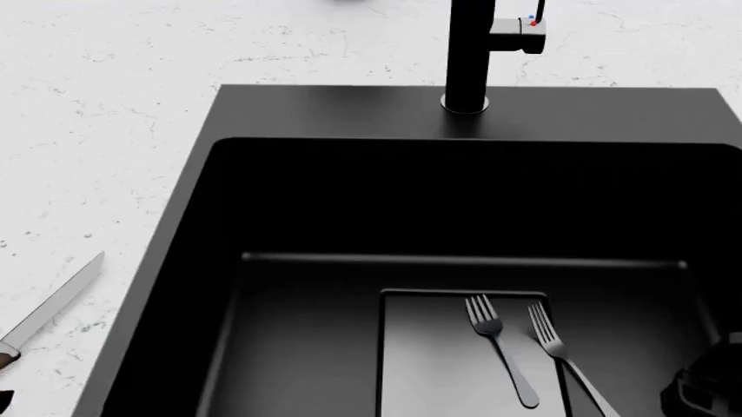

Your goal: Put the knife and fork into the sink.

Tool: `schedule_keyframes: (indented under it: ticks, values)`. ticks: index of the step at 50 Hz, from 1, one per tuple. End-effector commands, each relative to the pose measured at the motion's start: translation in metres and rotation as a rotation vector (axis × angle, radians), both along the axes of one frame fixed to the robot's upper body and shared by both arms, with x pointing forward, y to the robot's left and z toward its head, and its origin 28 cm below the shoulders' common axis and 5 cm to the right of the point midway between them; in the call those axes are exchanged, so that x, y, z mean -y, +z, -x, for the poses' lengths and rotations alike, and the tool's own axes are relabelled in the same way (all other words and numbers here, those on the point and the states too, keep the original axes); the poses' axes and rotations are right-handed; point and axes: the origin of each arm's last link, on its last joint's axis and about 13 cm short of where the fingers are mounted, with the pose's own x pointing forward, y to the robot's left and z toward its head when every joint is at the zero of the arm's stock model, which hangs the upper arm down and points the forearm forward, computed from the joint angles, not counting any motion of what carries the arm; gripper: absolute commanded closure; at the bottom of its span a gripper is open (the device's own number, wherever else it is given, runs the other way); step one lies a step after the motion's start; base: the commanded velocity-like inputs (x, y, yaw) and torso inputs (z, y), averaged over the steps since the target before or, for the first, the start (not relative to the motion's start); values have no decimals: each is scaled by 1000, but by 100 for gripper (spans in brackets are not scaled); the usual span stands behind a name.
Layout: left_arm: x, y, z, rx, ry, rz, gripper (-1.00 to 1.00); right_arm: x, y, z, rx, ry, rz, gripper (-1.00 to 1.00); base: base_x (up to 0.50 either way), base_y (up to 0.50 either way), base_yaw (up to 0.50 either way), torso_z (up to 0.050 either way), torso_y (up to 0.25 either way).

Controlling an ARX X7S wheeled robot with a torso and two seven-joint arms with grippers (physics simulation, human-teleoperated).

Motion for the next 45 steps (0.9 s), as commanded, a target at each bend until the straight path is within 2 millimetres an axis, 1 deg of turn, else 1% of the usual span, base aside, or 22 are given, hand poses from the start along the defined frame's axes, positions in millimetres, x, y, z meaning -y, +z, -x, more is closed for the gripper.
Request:
schedule_keyframes:
  ticks: [1, 12, 13, 16, 26, 27, 29, 32, 37, 40, 44, 45]
  values:
    - [-2, -7, -6, 2, 3, 28, -100, -1, 6, -2, 46, 27, 19, -100, 0, 0, 0, 0, 0]
    - [-5, -18, -8, -26, 16, 35, -100, 0, 4, -2, 41, 27, 15, -100, 1, 0, -1, -1, 0]
    - [-7, -28, -6, -75, 27, 2, -100, 1, 3, -2, 40, 26, 11, -100, 0, 0, -3, -10, 0]
    - [-7, -32, -7, -95, 28, -10, -100, 2, 2, -2, 40, 24, 8, -100, 4, 0, -3, 0, 0]
    - [-8, -37, -6, -135, 41, -59, -100, 2, 1, -2, 42, 19, 2, -100, 4, -1, -3, -3, 0]
    - [-8, -37, -6, -130, 48, -68, 100, 3, 1, -2, 43, 18, 2, -100, 0, 0, -3, 0, 0]
    - [-7, -34, -5, -115, 31, -73, 100, 3, 1, -2, 44, 18, 1, -100, 0, 0, 0, 0, 0]
    - [-8, -36, -5, -108, 29, -89, 100, 2, 1, -2, 46, 14, 1, -100, 4, 0, -1, -3, 0]
    - [-7, -37, -13, -66, 57, -116, 100, 3, -1, -1, 43, 13, -4, -100, 3, 0, -3, -2, 0]
    - [-6, -34, -16, -38, 81, -98, 100, 3, -1, -1, 44, 10, -6, -100, 5, 0, -4, -4, 0]
    - [-4, -22, -22, 76, 106, -102, 100, 3, 0, -2, 44, 12, -7, -100, 3, -1, -2, -3, 0]
    - [-2, -15, -25, 126, 124, -96, 100, 3, 0, -2, 42, 13, -4, -100, 0, 0, 0, 0, 0]
